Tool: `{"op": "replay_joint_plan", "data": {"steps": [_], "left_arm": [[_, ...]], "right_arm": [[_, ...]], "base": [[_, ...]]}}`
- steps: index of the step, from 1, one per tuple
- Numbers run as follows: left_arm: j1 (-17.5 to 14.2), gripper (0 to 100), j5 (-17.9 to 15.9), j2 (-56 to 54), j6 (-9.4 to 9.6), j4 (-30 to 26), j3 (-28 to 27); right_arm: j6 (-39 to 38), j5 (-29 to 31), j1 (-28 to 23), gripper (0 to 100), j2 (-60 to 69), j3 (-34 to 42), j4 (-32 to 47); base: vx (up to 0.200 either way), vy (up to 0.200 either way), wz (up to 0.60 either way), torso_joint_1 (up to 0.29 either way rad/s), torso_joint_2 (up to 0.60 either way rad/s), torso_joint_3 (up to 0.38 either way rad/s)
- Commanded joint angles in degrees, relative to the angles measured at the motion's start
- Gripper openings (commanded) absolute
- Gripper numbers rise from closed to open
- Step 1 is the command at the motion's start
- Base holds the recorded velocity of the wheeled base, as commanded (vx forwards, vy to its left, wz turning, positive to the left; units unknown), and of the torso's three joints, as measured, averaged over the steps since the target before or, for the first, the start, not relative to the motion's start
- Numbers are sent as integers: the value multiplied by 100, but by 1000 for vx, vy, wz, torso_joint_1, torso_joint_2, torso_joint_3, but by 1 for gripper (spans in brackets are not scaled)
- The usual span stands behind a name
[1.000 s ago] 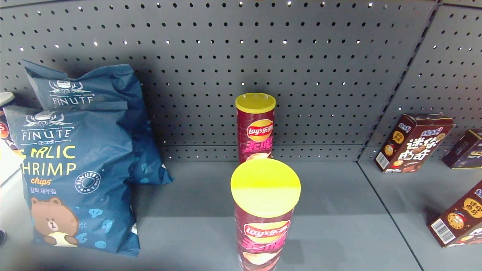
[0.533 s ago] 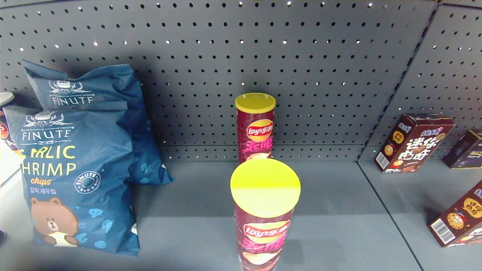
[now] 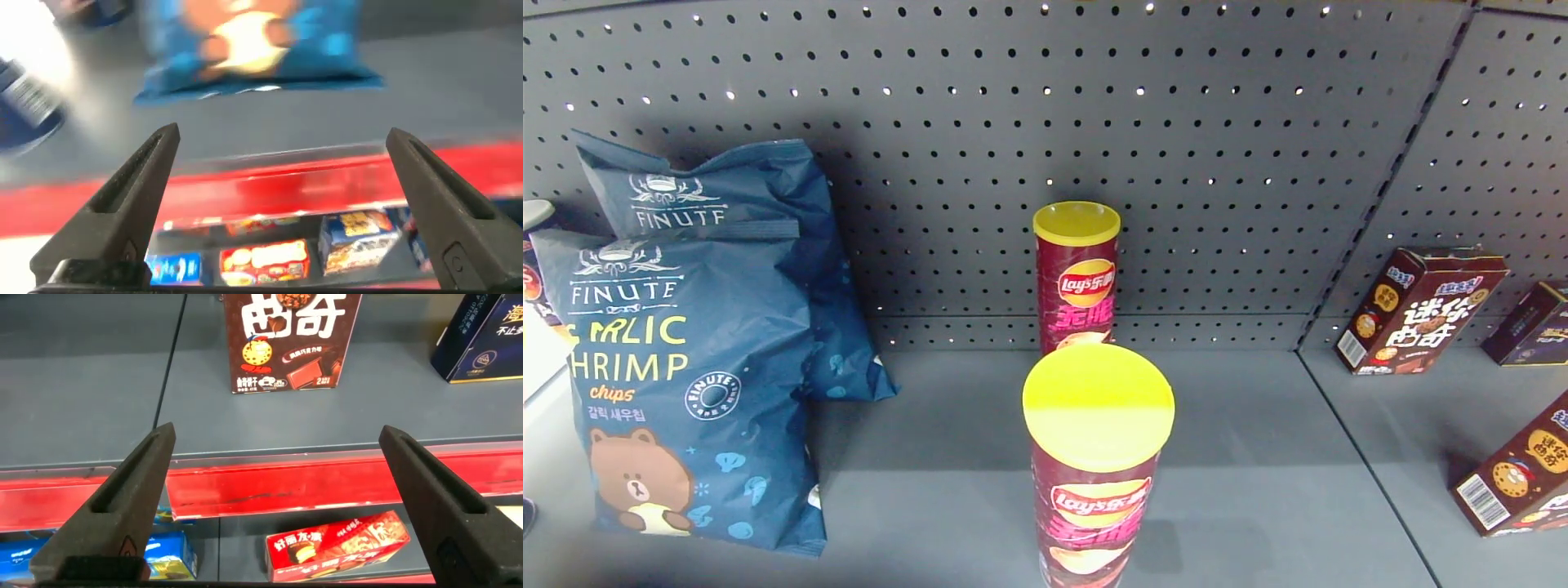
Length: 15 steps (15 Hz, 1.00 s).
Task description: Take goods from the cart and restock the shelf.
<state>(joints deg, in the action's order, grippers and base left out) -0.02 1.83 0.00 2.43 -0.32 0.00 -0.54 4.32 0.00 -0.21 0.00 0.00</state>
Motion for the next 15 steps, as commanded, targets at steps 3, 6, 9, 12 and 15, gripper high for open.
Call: {"op": "replay_joint_plan", "data": {"steps": [3, 6, 9, 12, 15], "left_arm": [[2, 100, -684, 9, 285, 5, 0], [2, 100, -798, 9, 276, -3, 0], [2, 100, -763, 9, 188, -3, 0], [2, 100, -763, 9, 197, -3, 0], [2, 100, -763, 9, 188, -3, 0]], "right_arm": [[1, -1, 0, 100, 3, 0, 0], [1, -1, 0, 100, 3, 0, 0], [1, -1, 0, 100, 3, 0, 0], [1, -1, 0, 100, 3, 0, 0], [1, -1, 0, 100, 3, 0, 0]], "base": [[0, 0, 0, 0, 0, 0], [0, 0, 0, 0, 0, 0], [0, 0, 0, 0, 0, 0], [0, 0, 0, 0, 0, 0], [0, 0, 0, 0, 0, 0]]}}
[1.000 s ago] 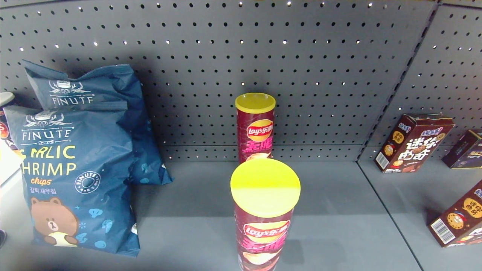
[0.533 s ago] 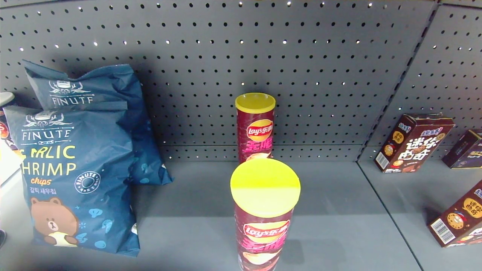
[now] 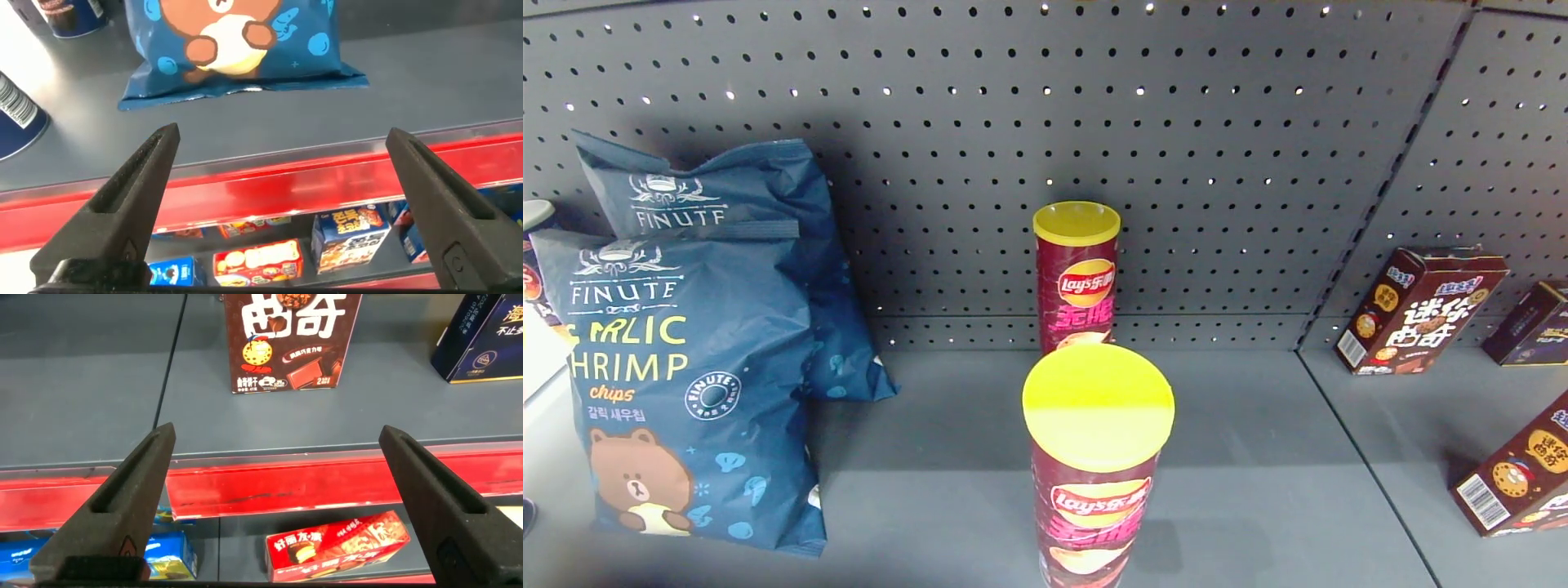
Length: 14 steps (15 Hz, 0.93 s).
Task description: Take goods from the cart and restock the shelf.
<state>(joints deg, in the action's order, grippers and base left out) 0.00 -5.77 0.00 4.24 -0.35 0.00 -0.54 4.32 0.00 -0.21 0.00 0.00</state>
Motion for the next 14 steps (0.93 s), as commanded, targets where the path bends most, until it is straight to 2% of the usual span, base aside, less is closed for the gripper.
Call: {"op": "replay_joint_plan", "data": {"steps": [1, 10, 11, 12, 14], "left_arm": [[-9, 100, 5, 9, -11, 0, 0], [-9, 100, 14, 9, -11, 0, 0], [-9, 100, 445, 9, -11, -17, -9], [-9, 100, 875, 9, -117, 9, 0], [-9, 100, 348, 9, -240, 9, -9]], "right_arm": [[1, -1, 0, 100, 3, 0, 0], [36, -10, 0, 100, 3, 0, 0], [36, -10, 0, 100, 3, 0, 0], [36, -10, 0, 100, 3, 0, 0], [36, -10, 0, 100, 3, 0, 0]], "base": [[0, 0, 0, 0, 0, 0], [0, 0, 0, 0, 0, 0], [0, 0, 0, 0, 0, 0], [0, 0, 0, 0, 0, 0], [0, 0, 0, 0, 0, 0]]}}
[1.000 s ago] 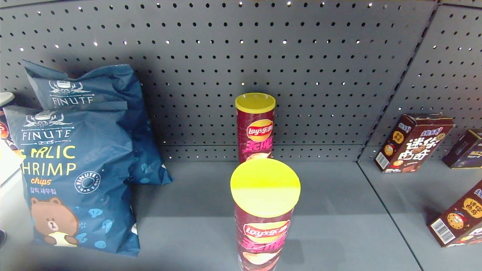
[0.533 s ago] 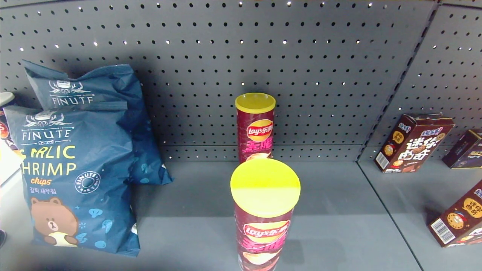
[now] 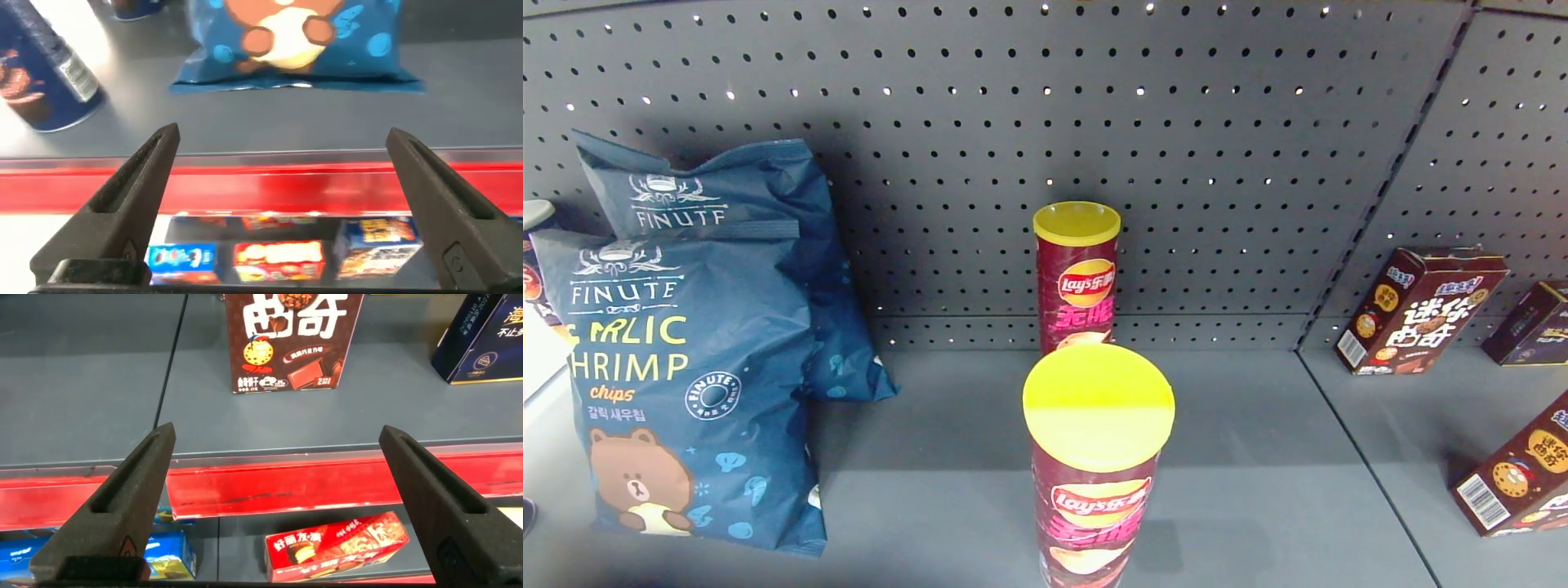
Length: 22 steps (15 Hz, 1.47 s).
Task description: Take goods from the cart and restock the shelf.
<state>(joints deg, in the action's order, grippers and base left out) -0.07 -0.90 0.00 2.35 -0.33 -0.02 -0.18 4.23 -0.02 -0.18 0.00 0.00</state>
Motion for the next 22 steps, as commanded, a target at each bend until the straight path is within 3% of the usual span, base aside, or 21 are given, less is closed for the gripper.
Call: {"op": "replay_joint_plan", "data": {"steps": [1, 4, 5, 7, 8, 9, 10, 12, 14, 22], "left_arm": [[-1, 100, -226, 9, -59, 7, -6], [-1, 100, -288, 9, 37, 7, 2], [-1, 100, -481, 9, 283, 50, 2], [-1, 100, -710, 9, 538, 68, 2], [7, 100, -630, 9, 503, 33, 2], [-10, 100, 29, 9, 389, 15, -6], [-10, 100, 407, 18, 72, 24, 2], [7, 100, 275, 18, -7, 33, 2], [7, 100, -182, 18, -33, 24, 2], [-1, 100, -200, 18, 37, 24, 2]], "right_arm": [[1, -1, 2, 100, 1, 0, 0], [-17, -1, 2, 100, 1, 0, 0], [-17, -1, 2, 100, 1, 0, 0], [-17, -1, 2, 100, 1, 0, 0], [-17, -1, 2, 100, 1, 0, 0], [-17, -1, 2, 100, 1, 0, 0], [-17, -1, 2, 100, 1, 0, 0], [-8, -1, 2, 100, 1, 0, 0], [1, -1, 2, 100, 1, 0, 0], [-8, -1, 2, 100, 1, 0, 0]], "base": [[0, 0, 0, 0, 0, 0], [0, 0, 0, 0, 0, 0], [0, 0, 0, 0, 0, 0], [0, 0, 0, 0, 0, 0], [0, 0, 0, 0, 0, 0], [0, 0, 0, 0, 0, 0], [0, 0, 0, 0, 0, 0], [0, 0, 0, 0, 0, 0], [0, 0, 0, 0, 0, 0], [0, 0, 0, 0, 0, 0]]}}
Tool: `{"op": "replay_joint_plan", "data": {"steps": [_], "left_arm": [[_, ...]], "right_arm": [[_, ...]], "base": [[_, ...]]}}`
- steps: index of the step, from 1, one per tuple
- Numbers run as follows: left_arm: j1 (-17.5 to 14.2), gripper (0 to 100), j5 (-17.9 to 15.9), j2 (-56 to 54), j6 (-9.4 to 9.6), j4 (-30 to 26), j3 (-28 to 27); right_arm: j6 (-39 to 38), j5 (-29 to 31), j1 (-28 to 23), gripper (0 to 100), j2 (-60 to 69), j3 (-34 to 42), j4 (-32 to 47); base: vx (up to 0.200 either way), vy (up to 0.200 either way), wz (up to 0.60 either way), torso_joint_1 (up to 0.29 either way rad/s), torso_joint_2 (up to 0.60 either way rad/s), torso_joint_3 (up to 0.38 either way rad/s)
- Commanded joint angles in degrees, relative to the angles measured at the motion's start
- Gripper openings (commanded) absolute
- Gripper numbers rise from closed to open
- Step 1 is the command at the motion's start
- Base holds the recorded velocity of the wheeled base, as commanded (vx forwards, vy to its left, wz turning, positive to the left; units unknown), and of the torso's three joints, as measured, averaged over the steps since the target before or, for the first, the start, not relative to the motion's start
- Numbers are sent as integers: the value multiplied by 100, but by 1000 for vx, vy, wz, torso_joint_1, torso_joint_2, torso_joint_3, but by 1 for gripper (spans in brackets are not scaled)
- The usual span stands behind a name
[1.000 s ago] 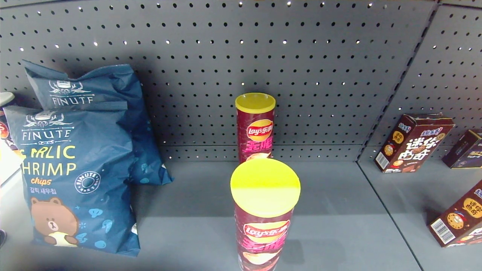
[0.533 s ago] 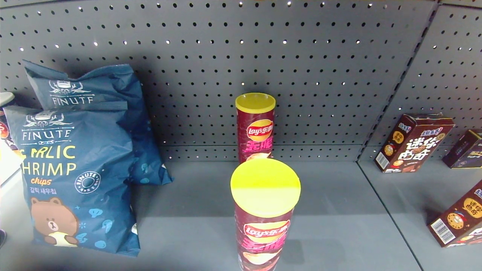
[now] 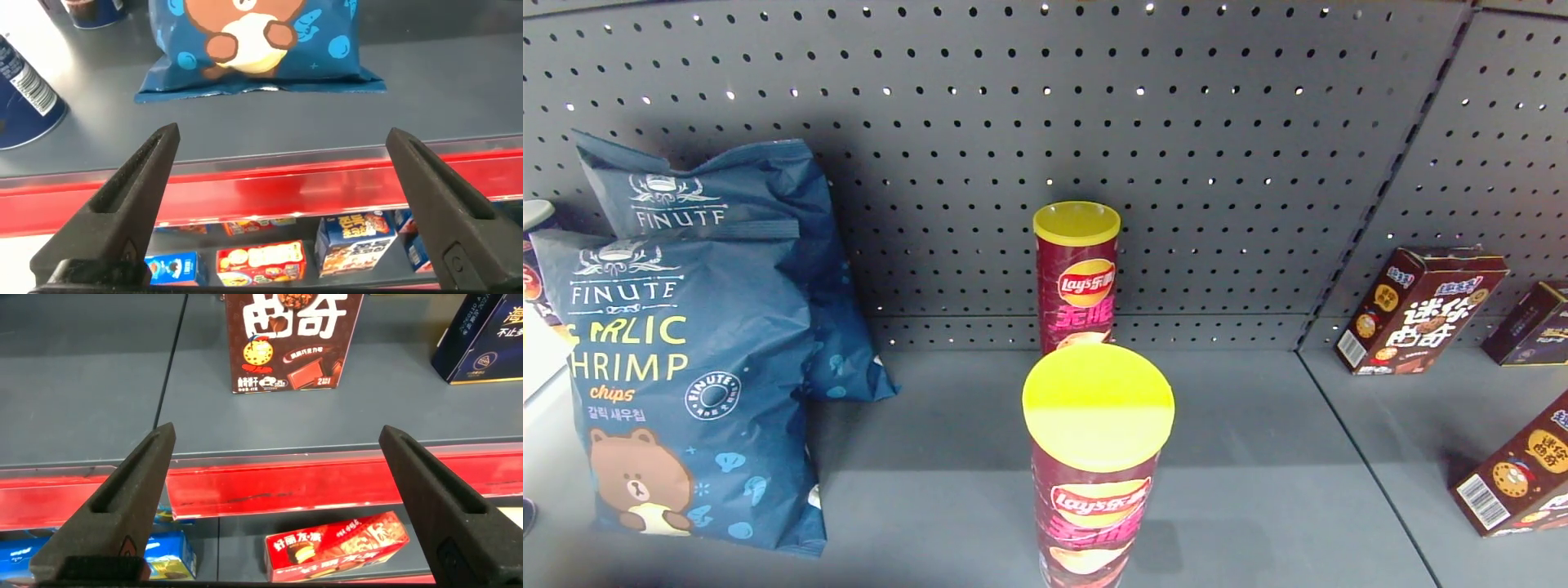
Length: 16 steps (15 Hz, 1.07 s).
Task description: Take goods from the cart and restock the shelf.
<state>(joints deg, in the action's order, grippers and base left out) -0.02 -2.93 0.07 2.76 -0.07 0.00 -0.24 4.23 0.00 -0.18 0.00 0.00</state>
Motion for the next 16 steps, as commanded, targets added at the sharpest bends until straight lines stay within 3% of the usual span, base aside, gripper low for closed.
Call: {"op": "replay_joint_plan", "data": {"steps": [1, 16], "left_arm": [[-6, 100, 20, 10, -82, -1, 0], [-6, 100, 29, 10, -100, -1, 0]], "right_arm": [[7, -1, 0, 100, 1, 0, 0], [16, -10, 0, 100, 1, 0, 0]], "base": [[0, 0, 0, 0, 0, 0], [0, 0, 0, 0, 0, 0]]}}
